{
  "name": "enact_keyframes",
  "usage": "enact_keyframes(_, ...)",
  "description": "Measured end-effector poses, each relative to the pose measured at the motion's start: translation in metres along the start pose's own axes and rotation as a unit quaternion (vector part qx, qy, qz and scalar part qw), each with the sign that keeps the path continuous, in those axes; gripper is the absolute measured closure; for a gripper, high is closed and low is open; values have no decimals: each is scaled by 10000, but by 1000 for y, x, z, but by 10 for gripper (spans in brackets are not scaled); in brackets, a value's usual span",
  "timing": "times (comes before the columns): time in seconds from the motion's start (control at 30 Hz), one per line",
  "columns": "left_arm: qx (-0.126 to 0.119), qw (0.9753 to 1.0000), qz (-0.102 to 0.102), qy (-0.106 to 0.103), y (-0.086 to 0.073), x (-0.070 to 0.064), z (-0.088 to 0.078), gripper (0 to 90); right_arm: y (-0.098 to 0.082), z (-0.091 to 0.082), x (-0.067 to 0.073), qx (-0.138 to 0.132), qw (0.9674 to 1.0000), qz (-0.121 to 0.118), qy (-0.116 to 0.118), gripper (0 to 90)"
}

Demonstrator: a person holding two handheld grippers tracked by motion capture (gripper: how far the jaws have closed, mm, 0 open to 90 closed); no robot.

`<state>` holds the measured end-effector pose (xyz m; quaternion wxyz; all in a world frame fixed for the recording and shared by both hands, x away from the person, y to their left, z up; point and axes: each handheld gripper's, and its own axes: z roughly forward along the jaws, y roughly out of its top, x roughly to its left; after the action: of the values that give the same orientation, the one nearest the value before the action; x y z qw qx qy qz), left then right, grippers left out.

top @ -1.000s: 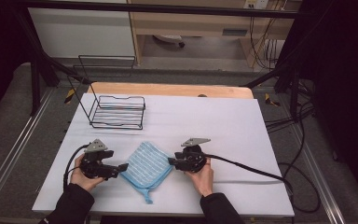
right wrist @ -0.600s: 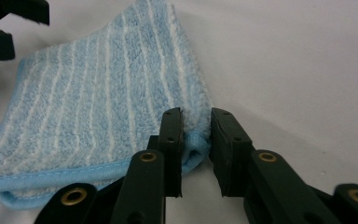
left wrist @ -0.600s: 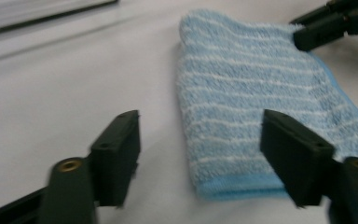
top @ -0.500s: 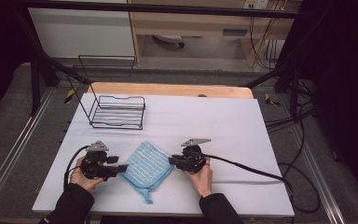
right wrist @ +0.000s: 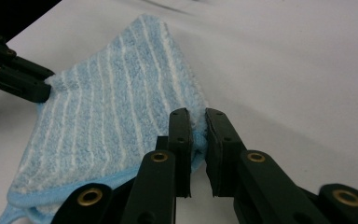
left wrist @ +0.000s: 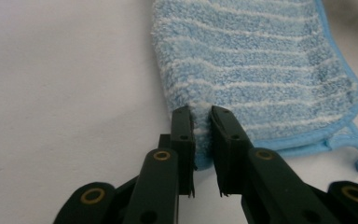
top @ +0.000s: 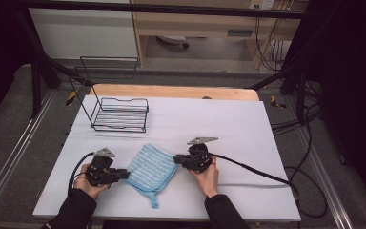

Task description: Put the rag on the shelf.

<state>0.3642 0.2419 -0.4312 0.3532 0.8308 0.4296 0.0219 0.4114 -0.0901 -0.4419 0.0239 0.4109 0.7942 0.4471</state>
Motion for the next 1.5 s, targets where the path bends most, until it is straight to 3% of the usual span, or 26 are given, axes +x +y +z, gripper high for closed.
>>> enact_keyframes(0.23,-126,9996,-196,-171,-2,-20,3,809,24,1,-8,91,9997,-210,-131,821)
enact_keyframes(0.4,-222,9996,-167,-60,-6,-38,6,807,39,10,-13,98,9990,-416,-149,819)
enact_keyframes(0.57,-280,9993,-230,63,-10,-41,9,800,42,26,-14,167,9981,-570,-181,815)
enact_keyframes(0.73,-277,9995,-133,111,-12,-40,9,773,35,38,-16,195,9979,-567,-246,793)
enact_keyframes(0.83,-315,9994,12,142,-11,-39,6,715,36,35,-15,66,9976,-629,-294,730)
enact_keyframes(0.93,-471,9987,103,185,-8,-36,-1,605,43,20,-10,-163,9973,-645,-307,589)
enact_keyframes(0.97,-526,9983,116,228,-7,-35,-3,605,43,20,-10,-163,9973,-645,-307,589)
enact_keyframes(1.07,-695,9970,132,320,-3,-27,-9,469,45,8,-7,-278,9966,-736,-255,457)
enact_keyframes(1.3,-793,9958,184,414,9,-10,-12,296,39,-25,-14,-524,9973,-491,-149,134)
enact_keyframes(1.5,-755,9958,221,469,21,1,-8,196,26,-42,-22,-501,9974,-500,-154,60)
